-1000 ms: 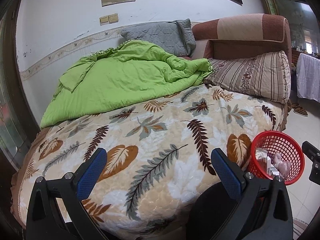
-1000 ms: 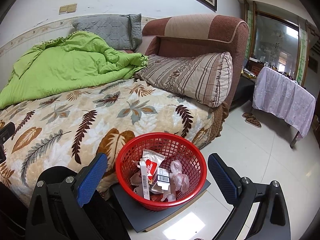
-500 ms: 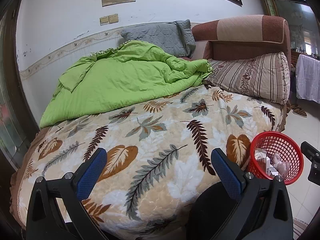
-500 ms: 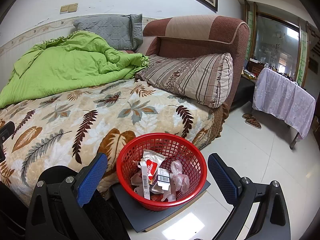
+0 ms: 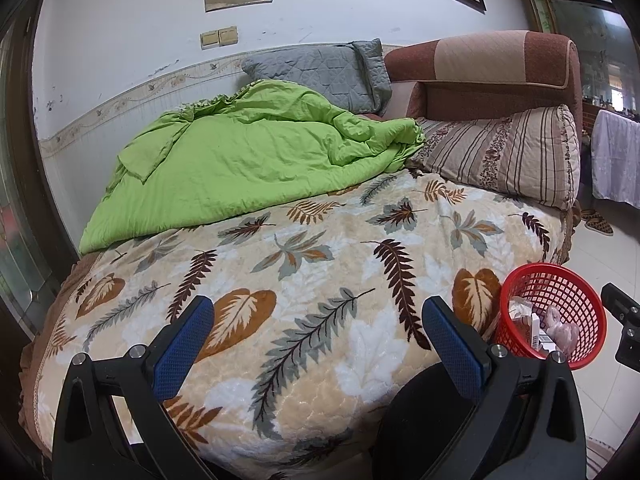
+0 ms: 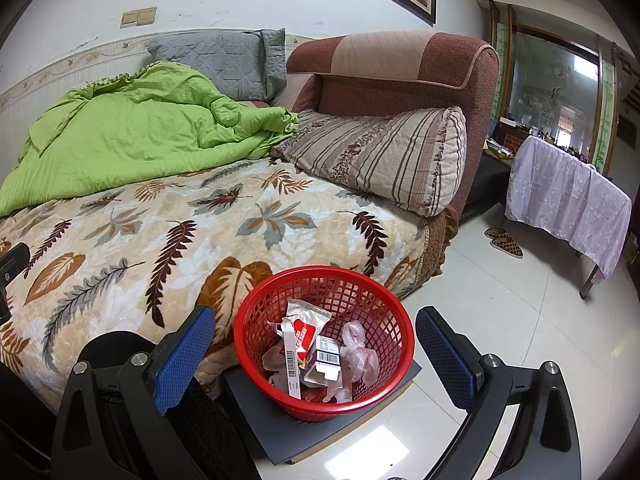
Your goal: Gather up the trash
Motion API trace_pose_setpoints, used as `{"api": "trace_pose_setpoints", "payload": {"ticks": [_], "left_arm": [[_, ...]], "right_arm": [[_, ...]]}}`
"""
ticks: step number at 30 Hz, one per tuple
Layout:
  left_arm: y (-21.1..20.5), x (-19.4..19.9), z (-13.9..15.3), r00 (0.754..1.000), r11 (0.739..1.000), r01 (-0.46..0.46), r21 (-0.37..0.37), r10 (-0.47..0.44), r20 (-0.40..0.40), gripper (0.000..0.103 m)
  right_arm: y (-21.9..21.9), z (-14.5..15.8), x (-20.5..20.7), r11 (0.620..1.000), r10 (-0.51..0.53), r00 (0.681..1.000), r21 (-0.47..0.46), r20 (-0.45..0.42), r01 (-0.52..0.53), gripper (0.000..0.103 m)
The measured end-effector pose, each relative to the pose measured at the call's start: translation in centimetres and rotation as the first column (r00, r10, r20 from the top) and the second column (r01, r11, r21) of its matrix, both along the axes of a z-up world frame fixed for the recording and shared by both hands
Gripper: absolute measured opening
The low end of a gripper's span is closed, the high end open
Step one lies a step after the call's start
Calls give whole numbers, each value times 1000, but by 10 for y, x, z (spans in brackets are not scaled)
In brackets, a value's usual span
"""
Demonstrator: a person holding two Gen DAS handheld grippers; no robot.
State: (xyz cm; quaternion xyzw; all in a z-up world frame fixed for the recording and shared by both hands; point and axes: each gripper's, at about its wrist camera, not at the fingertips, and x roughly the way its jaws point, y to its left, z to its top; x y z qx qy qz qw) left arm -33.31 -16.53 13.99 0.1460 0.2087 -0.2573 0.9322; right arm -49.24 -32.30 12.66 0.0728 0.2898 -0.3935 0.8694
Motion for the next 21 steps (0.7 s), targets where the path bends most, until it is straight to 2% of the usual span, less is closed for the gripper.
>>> {"api": "trace_pose_setpoints", "payload": {"ticks": [21], "left_arm": [[0,0,0,1000,1000,-1,-2,1,-1,103]], "right_arm": [[2,1,1,1000,2,1000,-3,-2,-2,102]]}}
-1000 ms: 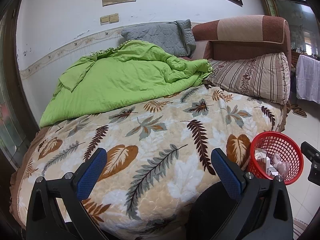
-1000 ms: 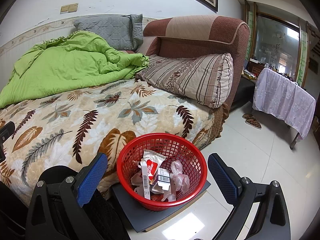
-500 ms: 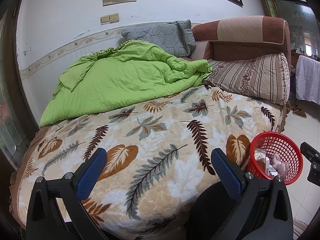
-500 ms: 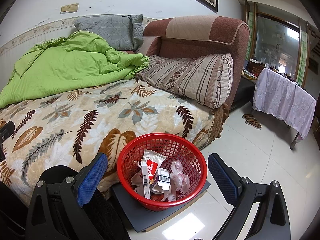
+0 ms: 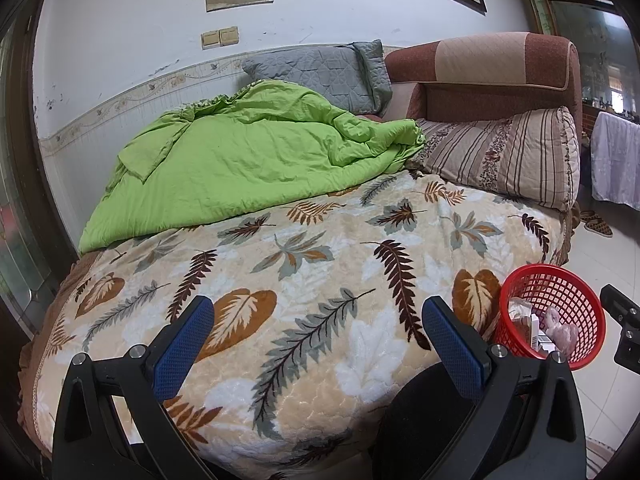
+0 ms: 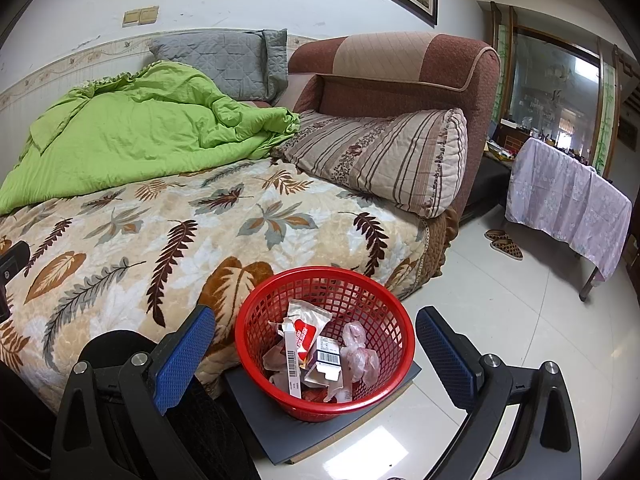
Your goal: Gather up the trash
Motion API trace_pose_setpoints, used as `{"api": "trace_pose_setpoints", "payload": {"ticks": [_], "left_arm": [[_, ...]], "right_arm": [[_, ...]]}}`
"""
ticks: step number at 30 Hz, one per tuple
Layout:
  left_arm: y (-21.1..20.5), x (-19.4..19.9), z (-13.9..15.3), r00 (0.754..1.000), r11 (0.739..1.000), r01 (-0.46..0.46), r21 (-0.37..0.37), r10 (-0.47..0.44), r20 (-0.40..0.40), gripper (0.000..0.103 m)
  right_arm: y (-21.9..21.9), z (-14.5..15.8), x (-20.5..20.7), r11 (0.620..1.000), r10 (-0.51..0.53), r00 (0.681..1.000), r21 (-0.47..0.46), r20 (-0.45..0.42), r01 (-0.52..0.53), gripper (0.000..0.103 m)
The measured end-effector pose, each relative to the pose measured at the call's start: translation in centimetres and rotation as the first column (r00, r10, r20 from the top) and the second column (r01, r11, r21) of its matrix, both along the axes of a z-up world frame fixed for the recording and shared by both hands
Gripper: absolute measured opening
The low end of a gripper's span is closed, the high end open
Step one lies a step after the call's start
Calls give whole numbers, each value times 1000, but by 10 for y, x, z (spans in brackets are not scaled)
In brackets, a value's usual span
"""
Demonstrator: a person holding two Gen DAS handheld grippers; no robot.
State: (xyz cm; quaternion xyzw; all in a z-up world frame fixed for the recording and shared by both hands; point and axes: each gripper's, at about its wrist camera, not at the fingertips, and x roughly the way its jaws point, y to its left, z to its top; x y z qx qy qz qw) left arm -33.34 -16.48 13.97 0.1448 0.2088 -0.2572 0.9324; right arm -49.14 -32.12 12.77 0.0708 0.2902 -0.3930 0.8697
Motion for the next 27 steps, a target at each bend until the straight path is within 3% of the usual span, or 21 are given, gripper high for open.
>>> {"api": "trace_pose_setpoints", "payload": {"ticks": [21,27], "left_arm": [[5,3,-4,1000,1000,-22,-7,22,-18,103],[16,23,-9,996,997,-72,-14,71,-52,103]], "right_arm": [[5,3,19,999,45,999,-18,-3,-45,102],[5,15,57,992,121,993,-24,17,-120,102]]}}
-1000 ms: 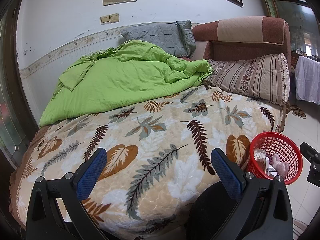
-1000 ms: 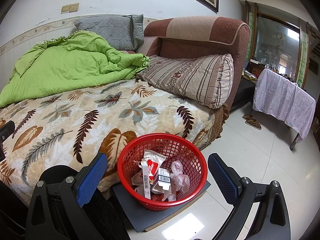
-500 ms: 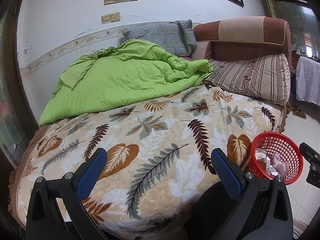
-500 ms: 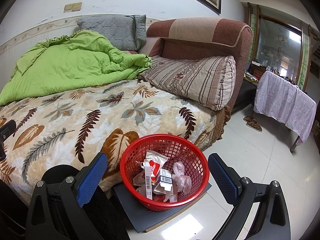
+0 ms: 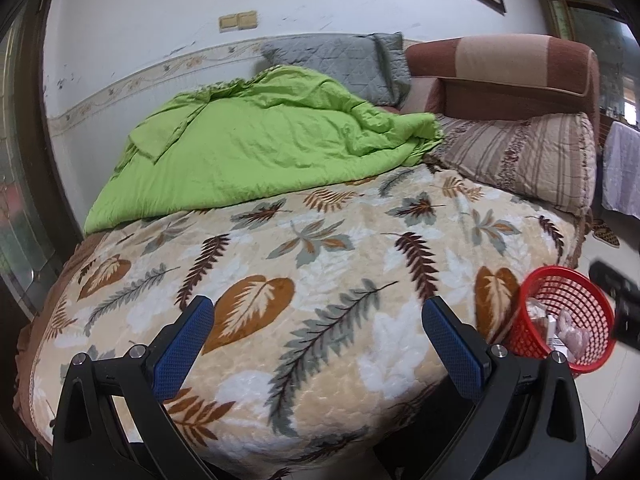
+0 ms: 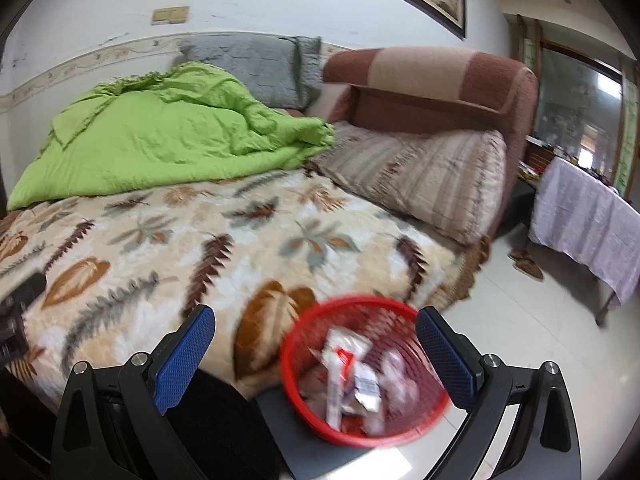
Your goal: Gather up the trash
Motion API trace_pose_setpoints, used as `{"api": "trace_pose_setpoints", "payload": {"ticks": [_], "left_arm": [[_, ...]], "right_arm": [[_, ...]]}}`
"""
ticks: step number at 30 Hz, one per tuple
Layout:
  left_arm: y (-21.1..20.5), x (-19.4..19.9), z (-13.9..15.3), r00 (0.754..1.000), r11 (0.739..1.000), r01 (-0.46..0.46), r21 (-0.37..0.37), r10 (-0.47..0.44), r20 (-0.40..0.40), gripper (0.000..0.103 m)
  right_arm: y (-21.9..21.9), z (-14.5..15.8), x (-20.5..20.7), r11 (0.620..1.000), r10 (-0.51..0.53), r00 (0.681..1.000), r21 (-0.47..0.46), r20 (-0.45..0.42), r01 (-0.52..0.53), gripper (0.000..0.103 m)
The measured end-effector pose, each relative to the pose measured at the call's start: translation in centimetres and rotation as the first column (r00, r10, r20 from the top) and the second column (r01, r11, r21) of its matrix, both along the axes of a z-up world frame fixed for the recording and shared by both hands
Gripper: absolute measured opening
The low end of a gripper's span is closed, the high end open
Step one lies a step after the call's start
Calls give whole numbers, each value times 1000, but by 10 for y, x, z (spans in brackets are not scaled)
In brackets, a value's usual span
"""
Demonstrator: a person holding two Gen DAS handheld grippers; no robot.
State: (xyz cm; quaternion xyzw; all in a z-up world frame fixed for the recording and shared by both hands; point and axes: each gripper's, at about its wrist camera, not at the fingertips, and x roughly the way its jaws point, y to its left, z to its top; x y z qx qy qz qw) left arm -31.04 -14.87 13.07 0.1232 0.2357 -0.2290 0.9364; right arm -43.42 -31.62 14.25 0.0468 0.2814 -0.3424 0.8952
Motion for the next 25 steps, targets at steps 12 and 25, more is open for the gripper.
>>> {"api": "trace_pose_setpoints", "payload": {"ticks": [12,25], "left_arm": [[80,105,-19,943,948,-318,20,318,-101,103],[94,251,-95,854,928,-350,126,372,-365,103]], "right_arm": [[31,-23,165,972,234,968,26,-94,-233,102],[58,-107,341,931,357,901,176,-246,-321,102]]}}
